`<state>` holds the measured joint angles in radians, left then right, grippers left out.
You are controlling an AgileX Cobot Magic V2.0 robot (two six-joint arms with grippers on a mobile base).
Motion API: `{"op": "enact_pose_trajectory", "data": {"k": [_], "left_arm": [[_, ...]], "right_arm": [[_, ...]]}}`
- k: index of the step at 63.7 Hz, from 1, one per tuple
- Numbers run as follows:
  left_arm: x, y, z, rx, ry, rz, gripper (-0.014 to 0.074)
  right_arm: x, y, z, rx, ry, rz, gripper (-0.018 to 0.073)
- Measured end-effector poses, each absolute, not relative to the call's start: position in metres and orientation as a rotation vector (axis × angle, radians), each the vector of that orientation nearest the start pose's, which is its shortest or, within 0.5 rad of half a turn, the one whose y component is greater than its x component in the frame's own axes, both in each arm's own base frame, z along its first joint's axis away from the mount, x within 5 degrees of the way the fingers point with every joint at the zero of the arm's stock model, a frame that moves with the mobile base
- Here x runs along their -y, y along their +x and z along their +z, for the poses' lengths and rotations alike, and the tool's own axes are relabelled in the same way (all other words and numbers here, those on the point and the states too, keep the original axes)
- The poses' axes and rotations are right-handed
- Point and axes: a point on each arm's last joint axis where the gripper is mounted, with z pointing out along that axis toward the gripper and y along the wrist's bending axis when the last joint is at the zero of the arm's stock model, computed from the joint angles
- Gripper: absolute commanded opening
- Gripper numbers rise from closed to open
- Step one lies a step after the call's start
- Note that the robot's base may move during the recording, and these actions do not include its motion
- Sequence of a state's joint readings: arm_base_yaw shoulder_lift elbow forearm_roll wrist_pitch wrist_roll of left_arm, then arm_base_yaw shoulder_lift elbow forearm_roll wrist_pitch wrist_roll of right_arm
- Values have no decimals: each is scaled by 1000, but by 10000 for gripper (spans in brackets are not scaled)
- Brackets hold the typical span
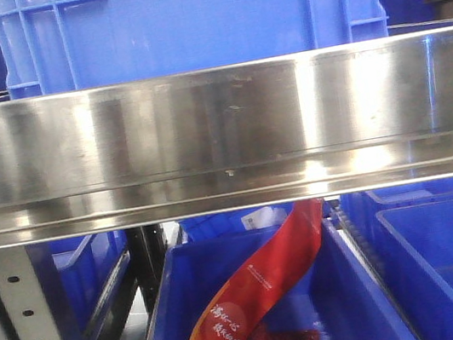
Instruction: Grab PVC pipe and place in blue bin
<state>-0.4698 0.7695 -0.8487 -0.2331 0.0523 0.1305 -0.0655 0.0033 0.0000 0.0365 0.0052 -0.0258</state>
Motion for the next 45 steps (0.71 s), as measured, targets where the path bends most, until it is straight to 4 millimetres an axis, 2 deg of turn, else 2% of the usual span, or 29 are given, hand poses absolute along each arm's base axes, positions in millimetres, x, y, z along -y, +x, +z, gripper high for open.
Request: {"op": "enact_pose_trajectory", "data": {"k": [45], "left_arm": [[73,140,421,-1446,279,-475,-111]], "right_arm": [[4,56,213,-1491,55,-45,-168]]}}
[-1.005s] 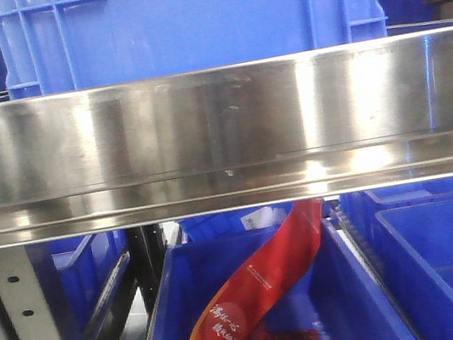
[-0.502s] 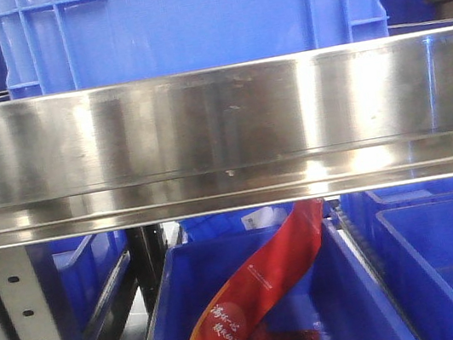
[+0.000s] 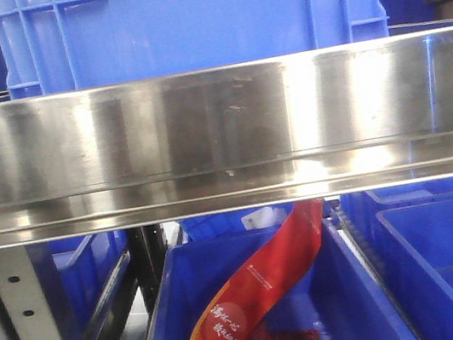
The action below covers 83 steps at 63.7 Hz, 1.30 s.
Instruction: Grab PVC pipe and place in blue bin
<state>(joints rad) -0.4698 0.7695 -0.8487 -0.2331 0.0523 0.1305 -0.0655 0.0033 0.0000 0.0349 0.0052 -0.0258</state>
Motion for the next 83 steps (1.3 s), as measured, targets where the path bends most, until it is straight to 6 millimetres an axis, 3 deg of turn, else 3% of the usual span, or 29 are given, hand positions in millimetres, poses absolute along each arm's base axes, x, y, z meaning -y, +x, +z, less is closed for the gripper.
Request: {"op": "enact_pose_trajectory", "data": {"k": [10,27,37,55,65,83], "left_arm": [[62,135,404,-1456,303,-375,-111],[22,98,333,-1499,236,-103,-111],[13,84,281,-1569,197,-41,-111],[7,62,215,-1580,167,-7,-111],[3,57,203,-1604,85,4,-111],[2,57,203,-1594,65,19,-111]], "right_arm": [[4,56,213,-1491,55,-45,-168],[4,56,213,-1491,55,-45,-168],[4,56,213,-1491,55,-45,-168],[4,56,213,-1491,55,-45,-168],[4,56,212,-1493,56,-45,-168],[4,56,212,-1494,56,-45,-168]]}}
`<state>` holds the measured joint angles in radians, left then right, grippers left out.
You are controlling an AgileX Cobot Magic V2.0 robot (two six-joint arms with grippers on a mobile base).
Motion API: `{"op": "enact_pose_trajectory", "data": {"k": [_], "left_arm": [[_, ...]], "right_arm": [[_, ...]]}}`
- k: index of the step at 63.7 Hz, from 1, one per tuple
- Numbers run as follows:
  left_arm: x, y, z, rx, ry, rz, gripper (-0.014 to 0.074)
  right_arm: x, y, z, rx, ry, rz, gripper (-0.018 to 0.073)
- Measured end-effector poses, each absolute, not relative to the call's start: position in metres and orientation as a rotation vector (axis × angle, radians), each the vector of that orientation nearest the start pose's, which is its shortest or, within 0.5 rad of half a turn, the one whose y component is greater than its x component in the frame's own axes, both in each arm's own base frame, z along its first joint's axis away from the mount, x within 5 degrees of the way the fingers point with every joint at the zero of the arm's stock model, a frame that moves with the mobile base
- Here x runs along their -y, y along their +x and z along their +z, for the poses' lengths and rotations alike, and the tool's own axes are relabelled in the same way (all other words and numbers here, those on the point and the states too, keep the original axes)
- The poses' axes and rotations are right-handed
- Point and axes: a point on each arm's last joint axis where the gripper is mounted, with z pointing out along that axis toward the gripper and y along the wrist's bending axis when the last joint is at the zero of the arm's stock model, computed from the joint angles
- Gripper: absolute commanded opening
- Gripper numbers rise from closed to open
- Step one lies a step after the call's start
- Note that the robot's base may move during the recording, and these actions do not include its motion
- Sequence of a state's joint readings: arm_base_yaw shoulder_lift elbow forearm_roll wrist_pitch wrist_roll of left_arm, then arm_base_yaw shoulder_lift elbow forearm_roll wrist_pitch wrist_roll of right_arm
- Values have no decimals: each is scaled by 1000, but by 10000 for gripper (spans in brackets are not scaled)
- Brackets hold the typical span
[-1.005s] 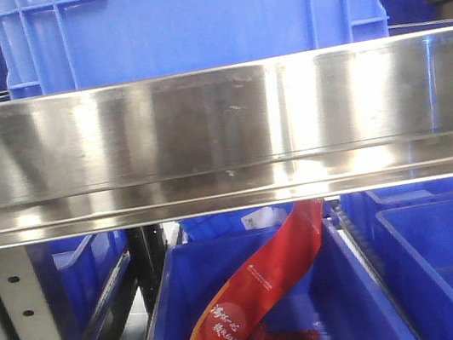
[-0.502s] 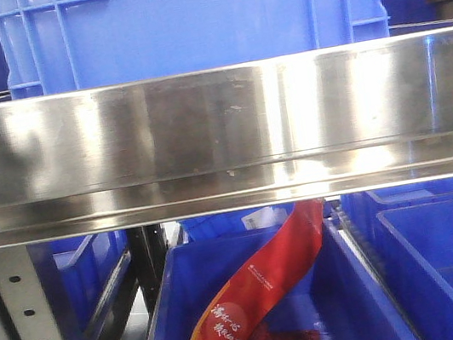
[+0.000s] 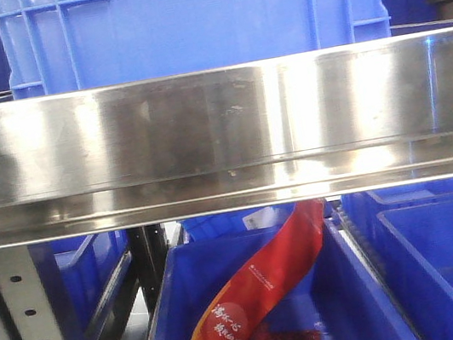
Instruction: Grab PVC pipe and place in blue bin
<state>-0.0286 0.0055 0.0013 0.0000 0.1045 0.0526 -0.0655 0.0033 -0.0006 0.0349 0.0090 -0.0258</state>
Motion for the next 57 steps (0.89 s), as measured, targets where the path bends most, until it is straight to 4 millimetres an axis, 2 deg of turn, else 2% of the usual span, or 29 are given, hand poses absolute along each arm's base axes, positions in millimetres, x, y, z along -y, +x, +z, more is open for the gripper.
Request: {"op": "enact_pose_trajectory", "data": {"k": [57], "left_arm": [[2,57,205,-1574,64,19,-111]], "right_arm": [[4,56,212,-1494,56,-45,-168]]}}
